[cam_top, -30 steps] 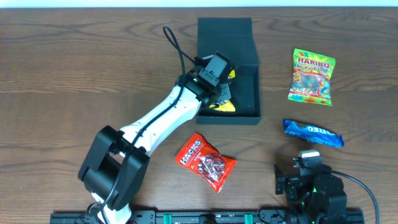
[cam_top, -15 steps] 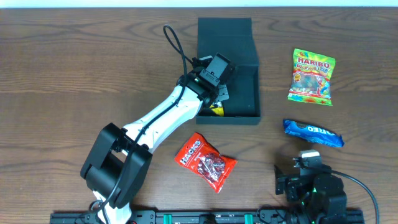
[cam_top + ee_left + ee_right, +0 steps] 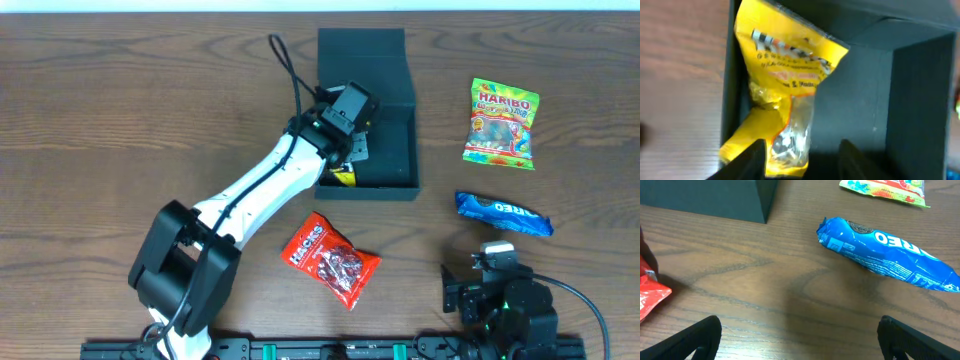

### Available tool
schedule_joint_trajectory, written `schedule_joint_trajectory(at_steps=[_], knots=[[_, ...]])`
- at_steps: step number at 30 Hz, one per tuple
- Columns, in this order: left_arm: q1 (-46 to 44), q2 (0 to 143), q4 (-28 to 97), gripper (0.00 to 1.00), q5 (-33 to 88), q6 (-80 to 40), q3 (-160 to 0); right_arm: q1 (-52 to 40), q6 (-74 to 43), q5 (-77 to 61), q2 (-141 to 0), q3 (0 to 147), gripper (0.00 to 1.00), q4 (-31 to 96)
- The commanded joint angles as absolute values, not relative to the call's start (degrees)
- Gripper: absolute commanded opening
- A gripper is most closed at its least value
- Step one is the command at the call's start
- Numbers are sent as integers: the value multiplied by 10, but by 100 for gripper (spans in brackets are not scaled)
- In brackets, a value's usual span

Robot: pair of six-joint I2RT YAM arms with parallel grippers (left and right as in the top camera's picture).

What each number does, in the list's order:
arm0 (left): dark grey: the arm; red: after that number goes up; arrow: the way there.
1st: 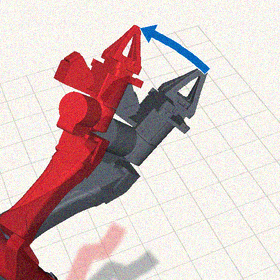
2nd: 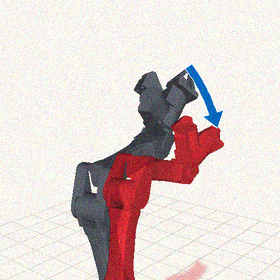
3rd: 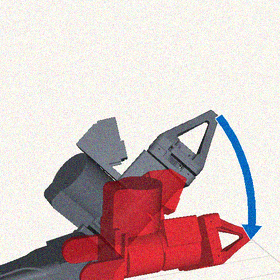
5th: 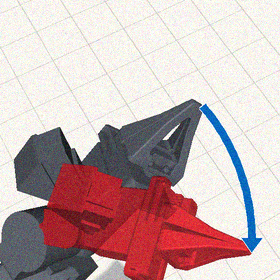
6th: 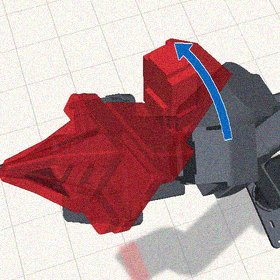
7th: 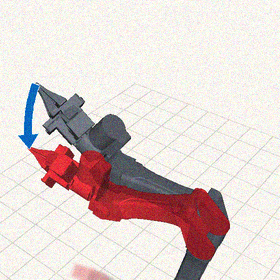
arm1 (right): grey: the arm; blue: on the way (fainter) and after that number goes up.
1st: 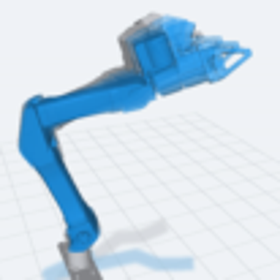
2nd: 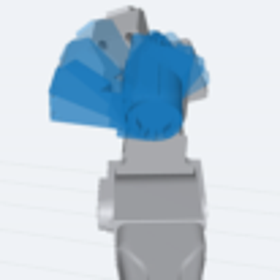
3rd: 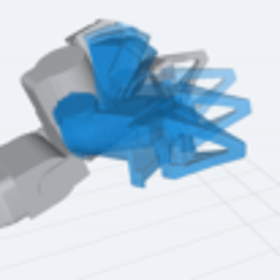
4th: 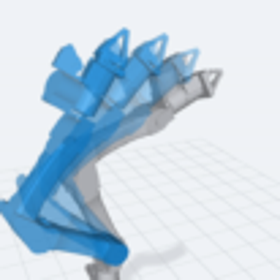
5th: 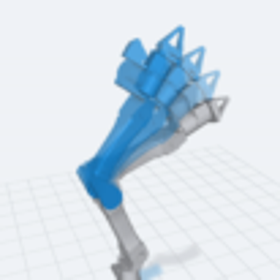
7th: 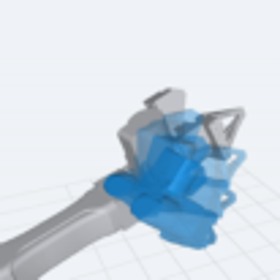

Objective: Pack container
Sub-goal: 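Release the yellow bag in the box and move left gripper to red bag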

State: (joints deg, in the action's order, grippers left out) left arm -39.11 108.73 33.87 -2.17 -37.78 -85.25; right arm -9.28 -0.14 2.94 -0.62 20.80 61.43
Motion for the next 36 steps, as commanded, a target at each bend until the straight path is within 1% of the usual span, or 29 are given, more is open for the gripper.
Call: schedule_joint_trajectory(at_steps=[1,2,5,8,11,13,16,21,23,24,28,30,36], knots=[[-391,1041,388,58,-34,-286,-903,-91,5,25,-3,205,99,617],[-392,1032,415,61,-35,-262,-912,-91,5,25,-3,205,99,617],[-391,988,502,79,-34,-185,-930,-91,5,25,-3,205,99,617],[-391,948,584,83,-35,-154,-929,-91,5,25,-3,205,99,617],[-392,921,664,86,-34,-151,-923,-91,5,25,-3,205,99,617],[-394,912,691,90,-25,-168,-905,-91,5,25,-3,205,99,617],[-411,907,703,91,-7,-194,-858,-91,5,25,-3,205,99,617],[-456,902,693,93,22,-326,-779,-91,5,25,-3,205,99,617],[-480,901,684,97,37,-390,-757,-91,5,25,-3,205,99,617],[-495,901,673,95,41,-429,-747,-91,4,25,-3,205,99,617],[-531,902,637,95,42,-577,-733,-91,5,25,-3,205,99,617],[-538,903,625,95,45,-677,-733,-91,5,25,-3,205,99,617],[-540,903,608,95,46,-868,-733,-91,5,25,-3,205,99,617]])
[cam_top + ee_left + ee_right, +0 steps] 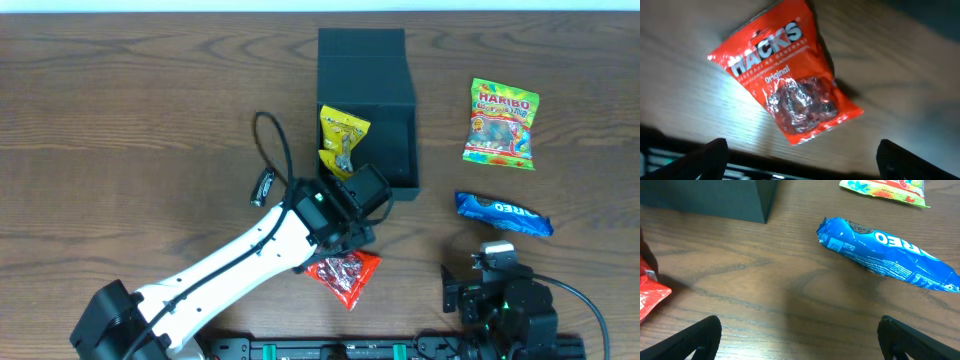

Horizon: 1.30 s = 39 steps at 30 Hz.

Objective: Pack container
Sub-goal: 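Release the yellow bag in the box and move left gripper to red bag, then grasp the red HACKS bag's top edge with the left gripper and lift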

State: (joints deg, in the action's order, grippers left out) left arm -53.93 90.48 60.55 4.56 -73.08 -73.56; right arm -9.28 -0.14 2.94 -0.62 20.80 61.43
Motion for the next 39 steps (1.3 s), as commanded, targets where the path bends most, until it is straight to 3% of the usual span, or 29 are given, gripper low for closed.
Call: schedule_joint_trajectory(at_steps=[1,5,14,22,30,31,37,39], knots=[[-540,903,609,95,46,-893,-731,-91,5,25,-3,205,99,617],[-540,903,589,95,45,-953,-708,-91,5,25,-3,205,99,617],[-540,903,406,95,68,-987,-588,-91,5,25,-3,205,99,617],[-531,929,379,97,57,-994,-559,-91,5,25,-3,205,99,617],[-502,998,348,100,138,-982,-559,-91,5,25,-3,205,99,617],[-502,999,348,96,137,-982,-559,-91,5,25,-3,205,99,617],[-503,999,347,95,142,-981,-559,-91,5,25,-3,205,99,617],[-503,999,346,90,147,-981,-559,-91,5,25,-3,205,99,617]])
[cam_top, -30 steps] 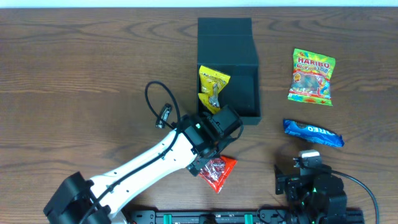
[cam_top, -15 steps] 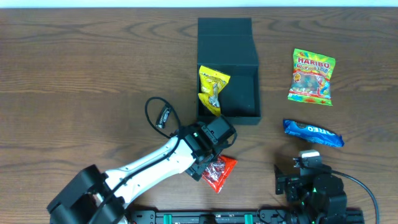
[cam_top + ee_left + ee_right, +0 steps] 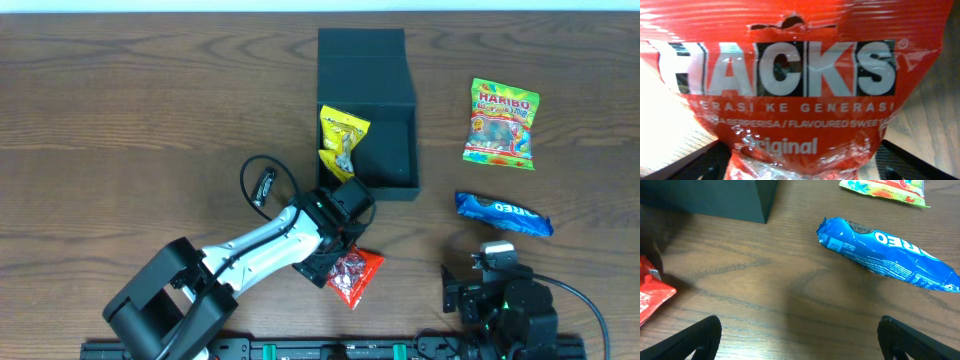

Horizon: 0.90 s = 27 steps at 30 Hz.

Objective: Pack container
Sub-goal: 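Grasp the red HACKS bag's top edge with the left gripper and lift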

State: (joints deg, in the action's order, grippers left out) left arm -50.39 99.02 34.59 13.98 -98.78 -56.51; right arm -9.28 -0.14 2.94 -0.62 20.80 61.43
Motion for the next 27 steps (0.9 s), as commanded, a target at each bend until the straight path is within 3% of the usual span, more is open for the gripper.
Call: schedule_joint_trajectory(at_steps=[1,6,12,16,18,23,27], knots=[[-503,999,346,86,147,-981,-559,-91,5,25,-3,205,99,617],[-503,999,346,77,147,-981,-559,-91,4,25,-3,205,99,617],[-503,999,346,43,151,-982,-559,-91,5,25,-3,205,99,617],[-503,999,347,36,154,-981,-559,-91,5,25,-3,205,99,617],[-503,999,346,26,162,-981,-559,-91,5,25,-3,205,99,617],[-503,999,346,27,166,-981,-559,-91,5,25,-3,205,99,617],[-503,999,347,19,166,-981,-559,-91,5,25,-3,205,99,617]])
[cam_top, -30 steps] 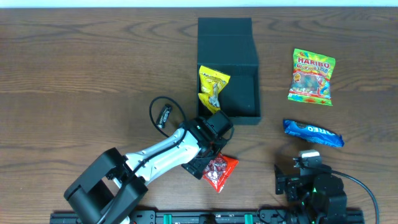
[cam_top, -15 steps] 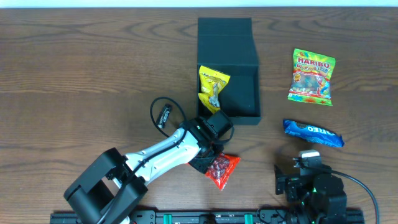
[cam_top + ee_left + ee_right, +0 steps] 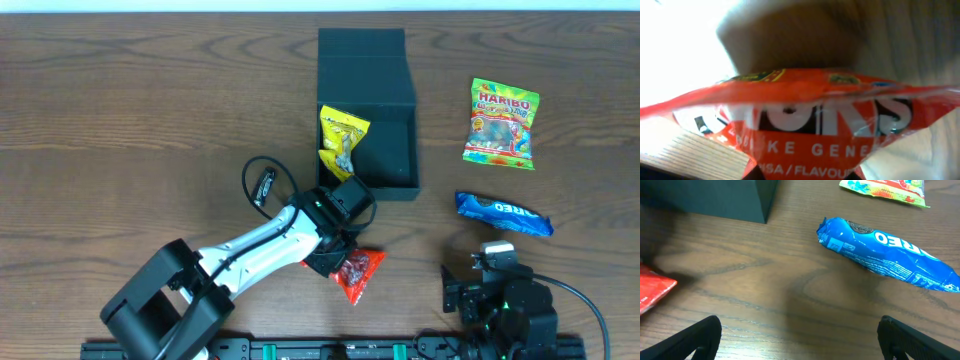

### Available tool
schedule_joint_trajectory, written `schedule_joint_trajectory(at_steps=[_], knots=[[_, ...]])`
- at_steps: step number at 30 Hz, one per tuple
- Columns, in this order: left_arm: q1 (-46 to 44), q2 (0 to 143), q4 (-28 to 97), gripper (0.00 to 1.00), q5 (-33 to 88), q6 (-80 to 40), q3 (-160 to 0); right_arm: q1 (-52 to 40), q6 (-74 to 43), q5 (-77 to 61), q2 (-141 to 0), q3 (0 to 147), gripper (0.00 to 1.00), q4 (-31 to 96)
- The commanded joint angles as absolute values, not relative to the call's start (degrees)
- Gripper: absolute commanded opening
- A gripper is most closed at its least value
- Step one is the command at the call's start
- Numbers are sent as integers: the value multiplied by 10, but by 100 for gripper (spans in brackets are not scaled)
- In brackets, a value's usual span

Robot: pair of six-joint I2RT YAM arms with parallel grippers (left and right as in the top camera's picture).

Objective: Pack container
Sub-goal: 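Grasp the red HACKS bag's top edge with the left gripper and lift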

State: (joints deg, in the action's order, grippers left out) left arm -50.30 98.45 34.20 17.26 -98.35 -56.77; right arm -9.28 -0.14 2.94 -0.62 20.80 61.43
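Observation:
The black box lies open at the table's far middle, with a yellow sweet bag leaning in its left side. Just in front of the box, my left gripper is shut on the near-left end of the red Hacks bag. In the left wrist view the red bag fills the frame, creased and tipped up, with the left gripper pinching it between dark fingertips. My right gripper rests open at the front right, nothing between its fingers.
A Haribo bag lies at the far right, and a blue Oreo pack lies below it, just beyond the right gripper. The left arm's cable loops over the wood left of the box.
My left gripper has shut on the red Hacks bag. The bag lay flat under the open fingers; now its end is pinched, creased and tipped up. The right arm has not moved.
My left gripper stood over the box with the yellow bag below its fingers. Then the yellow bag lay alone in the box and the gripper was open above the red bag. It came down close onto that bag, and now grips it.

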Motion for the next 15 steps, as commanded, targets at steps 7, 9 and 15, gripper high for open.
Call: schedule_joint_trajectory(at_steps=[7,9,15], knots=[[-503,999,347,12,166,-981,-559,-91,5,25,-3,205,99,617],[-503,999,349,8,166,-981,-559,-91,5,25,-3,205,99,617],[-503,999,353,6,181,-975,-560,-91,5,25,-3,205,99,617]])
